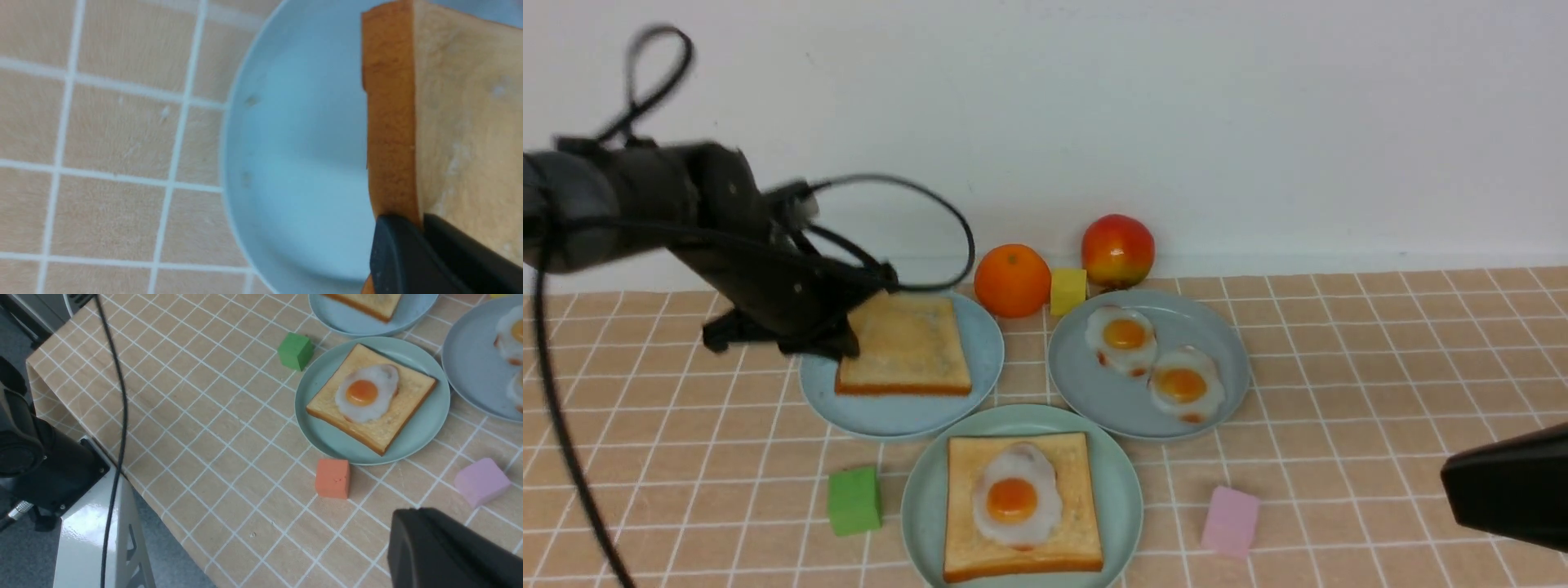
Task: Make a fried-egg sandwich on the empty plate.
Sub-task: Use the left arm to place a slice of bread on the fried egg in the middle
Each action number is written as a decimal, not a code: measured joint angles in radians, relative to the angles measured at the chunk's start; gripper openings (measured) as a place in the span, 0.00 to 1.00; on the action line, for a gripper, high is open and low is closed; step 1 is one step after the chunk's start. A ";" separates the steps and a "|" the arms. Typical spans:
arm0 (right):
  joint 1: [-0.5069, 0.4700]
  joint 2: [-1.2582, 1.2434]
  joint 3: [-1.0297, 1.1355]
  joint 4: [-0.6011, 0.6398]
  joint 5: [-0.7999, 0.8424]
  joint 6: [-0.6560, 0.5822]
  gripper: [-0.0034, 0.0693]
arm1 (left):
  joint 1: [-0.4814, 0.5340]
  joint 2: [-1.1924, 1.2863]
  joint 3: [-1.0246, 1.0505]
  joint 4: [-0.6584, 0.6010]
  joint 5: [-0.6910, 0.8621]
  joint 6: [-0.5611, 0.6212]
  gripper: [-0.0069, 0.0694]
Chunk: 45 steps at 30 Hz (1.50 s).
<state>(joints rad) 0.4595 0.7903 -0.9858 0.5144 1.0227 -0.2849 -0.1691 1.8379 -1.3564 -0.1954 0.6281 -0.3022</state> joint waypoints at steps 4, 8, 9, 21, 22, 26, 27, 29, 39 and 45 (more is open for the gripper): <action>0.000 0.000 0.000 0.003 -0.008 0.000 0.04 | -0.023 -0.136 0.060 -0.040 -0.008 0.051 0.11; 0.000 0.000 0.000 0.004 -0.009 0.000 0.05 | -0.088 -0.227 0.170 -0.101 -0.049 0.110 0.11; 0.000 0.000 0.000 0.004 -0.010 0.000 0.05 | -0.096 -0.233 0.184 -0.112 -0.056 0.115 0.11; 0.000 0.000 0.000 0.006 -0.033 0.000 0.06 | -0.258 -0.248 0.406 -0.162 -0.177 0.143 0.11; 0.000 0.000 0.000 0.007 -0.035 0.000 0.06 | -0.259 -0.244 0.407 -0.163 -0.183 0.143 0.11; 0.000 0.000 0.000 0.007 -0.041 0.000 0.06 | -0.260 -0.242 0.407 -0.168 -0.191 0.143 0.11; 0.000 0.000 0.000 0.007 -0.041 0.000 0.06 | -0.260 -0.242 0.407 -0.169 -0.191 0.143 0.11; 0.000 0.000 0.000 0.007 -0.049 0.000 0.07 | -0.260 -0.242 0.407 -0.169 -0.187 0.143 0.11; 0.000 0.000 0.001 0.009 -0.077 0.000 0.08 | -0.260 -0.242 0.408 -0.173 -0.150 0.177 0.11; 0.000 0.000 0.001 0.011 -0.082 0.000 0.09 | -0.260 -0.242 0.408 -0.193 -0.144 0.178 0.11</action>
<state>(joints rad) 0.4595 0.7903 -0.9847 0.5255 0.9407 -0.2849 -0.4288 1.5959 -0.9481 -0.3885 0.4836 -0.1244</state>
